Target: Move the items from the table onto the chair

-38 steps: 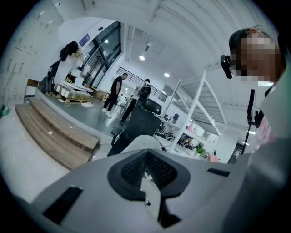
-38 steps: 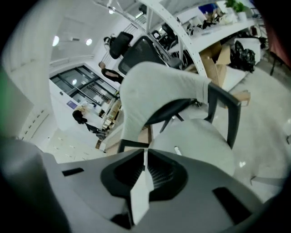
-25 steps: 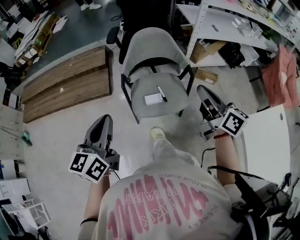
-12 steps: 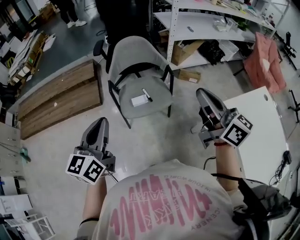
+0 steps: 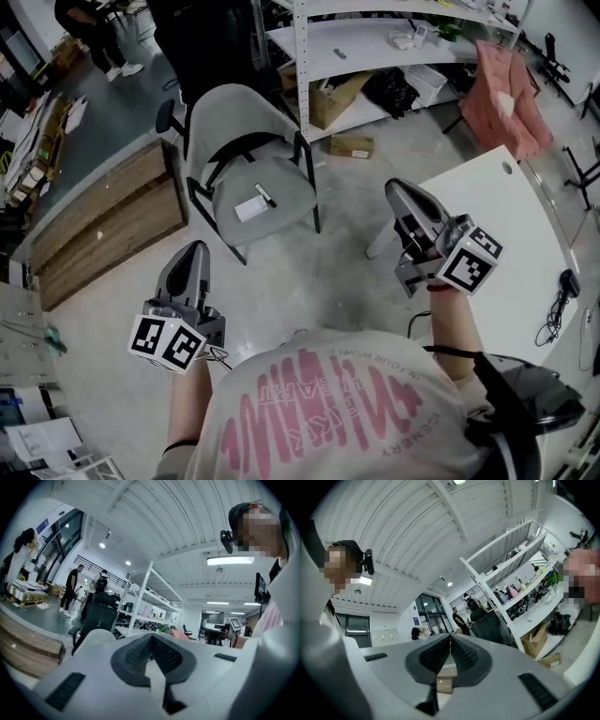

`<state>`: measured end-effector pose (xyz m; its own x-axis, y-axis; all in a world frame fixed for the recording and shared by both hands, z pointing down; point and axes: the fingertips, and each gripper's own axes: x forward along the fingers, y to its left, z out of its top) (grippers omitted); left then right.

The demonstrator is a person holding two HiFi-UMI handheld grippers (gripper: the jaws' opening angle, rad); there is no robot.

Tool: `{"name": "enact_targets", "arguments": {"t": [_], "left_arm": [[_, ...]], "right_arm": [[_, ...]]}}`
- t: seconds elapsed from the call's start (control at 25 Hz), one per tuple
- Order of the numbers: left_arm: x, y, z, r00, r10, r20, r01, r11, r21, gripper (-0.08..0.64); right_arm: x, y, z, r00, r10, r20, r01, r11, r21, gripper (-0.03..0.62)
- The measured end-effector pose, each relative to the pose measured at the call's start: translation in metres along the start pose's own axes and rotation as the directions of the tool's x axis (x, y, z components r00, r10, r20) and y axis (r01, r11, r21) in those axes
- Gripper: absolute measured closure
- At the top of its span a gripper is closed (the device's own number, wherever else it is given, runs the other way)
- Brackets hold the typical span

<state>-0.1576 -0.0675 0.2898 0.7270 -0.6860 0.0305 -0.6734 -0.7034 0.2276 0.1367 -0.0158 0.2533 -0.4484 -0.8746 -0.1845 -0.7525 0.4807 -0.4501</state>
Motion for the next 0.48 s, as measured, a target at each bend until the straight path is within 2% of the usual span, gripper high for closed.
{"name": "enact_targets", "arguments": {"t": [0.12, 0.2, 0.28, 0.4, 0.48], "left_arm": [[0.029, -0.027, -0.005, 0.996, -0.089, -0.03, 0.089, 0.996, 0.011, 0.551], [0.057, -0.049, -0.009, 0.983, -0.173, -0.058, 0.174, 0.985, 0.016, 0.551], [0.084, -0.073, -0.014, 0.965, -0.249, -0.079, 0.251, 0.968, 0.015, 0.551], [0.105, -0.113, -0.03, 0.944, -0.317, -0.09, 0.32, 0.947, 0.018, 0.551], [0.12, -0.148, -0.045, 0.92, -0.378, -0.101, 0.382, 0.924, 0.023, 0.551]], "right_arm": [[-0.034, -0.016, 0.015, 0.996, -0.077, 0.054, 0.077, 0.997, -0.004, 0.575], [-0.066, -0.033, 0.028, 0.98, -0.171, 0.103, 0.172, 0.985, -0.01, 0.575], [-0.104, -0.053, 0.039, 0.952, -0.27, 0.146, 0.274, 0.962, -0.011, 0.574], [-0.17, -0.081, 0.046, 0.905, -0.376, 0.196, 0.382, 0.924, 0.01, 0.574], [-0.225, -0.092, 0.049, 0.861, -0.446, 0.244, 0.453, 0.891, 0.03, 0.574]]}}
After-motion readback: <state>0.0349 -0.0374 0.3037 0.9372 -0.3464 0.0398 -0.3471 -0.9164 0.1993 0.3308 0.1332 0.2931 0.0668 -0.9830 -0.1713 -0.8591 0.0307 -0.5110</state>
